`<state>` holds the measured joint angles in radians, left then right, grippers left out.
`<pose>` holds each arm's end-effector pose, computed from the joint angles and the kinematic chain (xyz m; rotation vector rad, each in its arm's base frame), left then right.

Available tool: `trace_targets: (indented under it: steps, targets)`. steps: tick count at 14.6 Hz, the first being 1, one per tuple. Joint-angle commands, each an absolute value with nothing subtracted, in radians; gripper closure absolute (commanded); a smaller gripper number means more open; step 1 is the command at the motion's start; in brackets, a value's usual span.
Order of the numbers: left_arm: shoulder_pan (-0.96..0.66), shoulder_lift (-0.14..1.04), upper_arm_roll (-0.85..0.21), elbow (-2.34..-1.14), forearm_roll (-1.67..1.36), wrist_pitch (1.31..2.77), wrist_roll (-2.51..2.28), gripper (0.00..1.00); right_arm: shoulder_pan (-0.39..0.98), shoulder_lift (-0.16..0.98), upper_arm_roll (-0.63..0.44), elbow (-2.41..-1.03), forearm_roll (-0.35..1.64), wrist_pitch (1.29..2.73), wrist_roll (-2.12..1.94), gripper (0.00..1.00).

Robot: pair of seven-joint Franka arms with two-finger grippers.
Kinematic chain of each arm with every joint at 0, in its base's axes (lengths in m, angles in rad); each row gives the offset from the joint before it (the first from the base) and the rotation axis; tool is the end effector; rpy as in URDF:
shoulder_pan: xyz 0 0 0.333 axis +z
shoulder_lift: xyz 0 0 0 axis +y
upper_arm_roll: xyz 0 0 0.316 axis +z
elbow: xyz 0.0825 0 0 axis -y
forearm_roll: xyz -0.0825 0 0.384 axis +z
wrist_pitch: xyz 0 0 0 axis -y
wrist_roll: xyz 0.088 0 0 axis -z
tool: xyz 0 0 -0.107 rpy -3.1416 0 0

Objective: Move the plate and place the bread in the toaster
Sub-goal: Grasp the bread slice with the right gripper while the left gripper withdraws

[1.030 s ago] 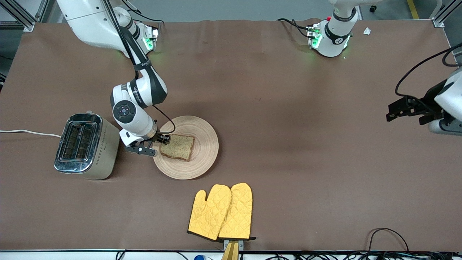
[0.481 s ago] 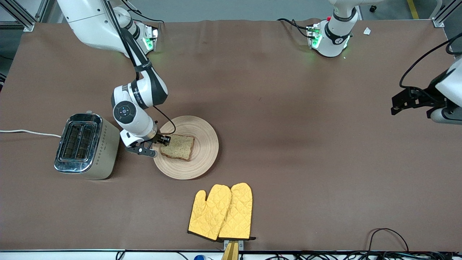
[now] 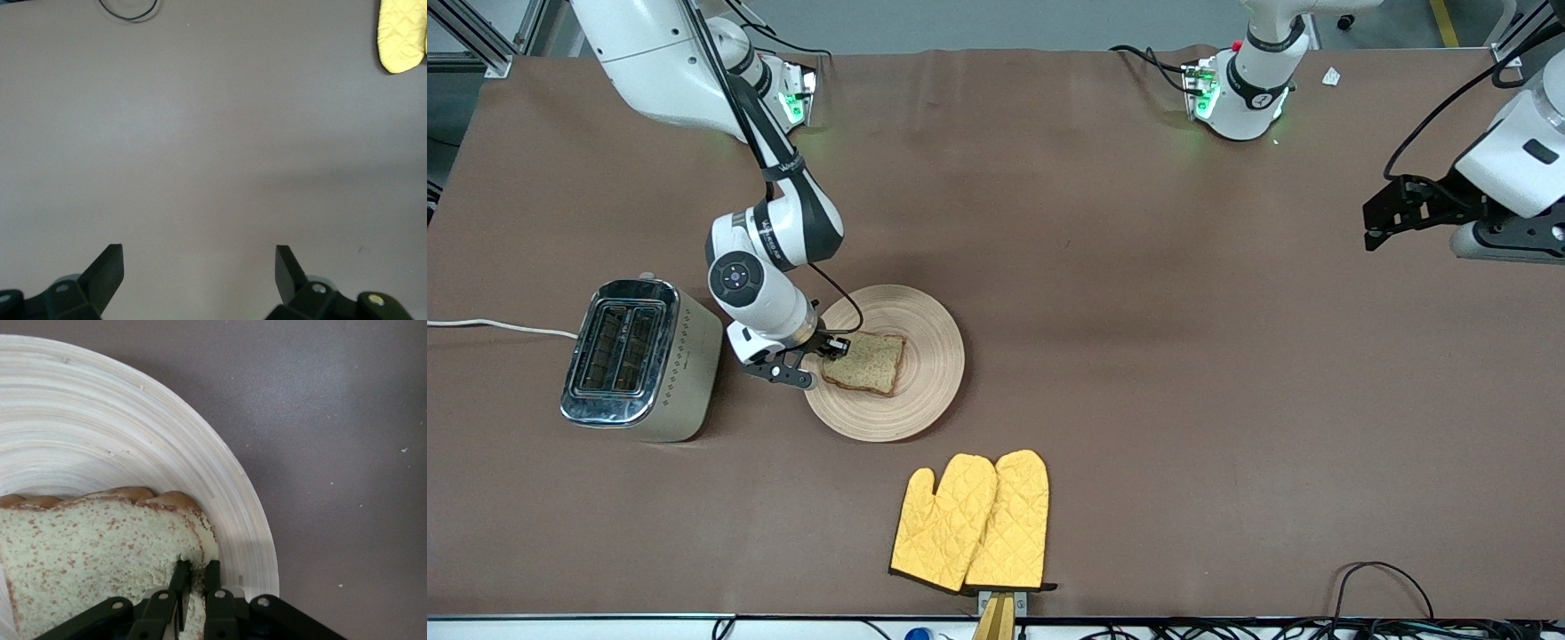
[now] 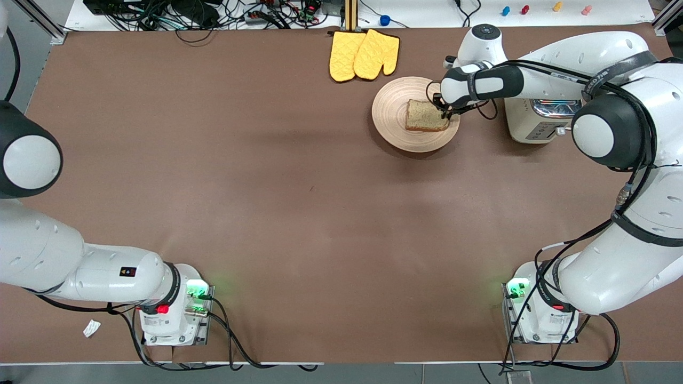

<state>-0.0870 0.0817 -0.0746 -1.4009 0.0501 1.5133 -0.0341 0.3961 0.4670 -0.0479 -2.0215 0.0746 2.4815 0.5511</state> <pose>0.5682 -0.0848 0.6532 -3.0946 0.1913 -0.0543 0.5659 0.2057 0.2159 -3.0968 0.4000 0.0247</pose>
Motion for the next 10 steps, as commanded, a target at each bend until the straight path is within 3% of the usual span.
trace_targets:
  steps: [1,6,10]
  targets:
    - [-0.101,0.06,-0.049,-1.431,0.064,1.517,-0.021,0.0,0.397,0.471,-0.049,-2.023,0.083,2.484,0.569,0.88]
    - [-0.084,0.078,-0.052,-1.424,0.063,1.525,-0.021,0.0,0.396,0.465,-0.051,-2.002,0.083,2.45,0.565,0.93]
    - [-0.078,0.078,-0.052,-1.424,0.057,1.523,-0.021,0.0,0.405,0.451,-0.051,-1.837,0.081,2.18,0.62,1.0]
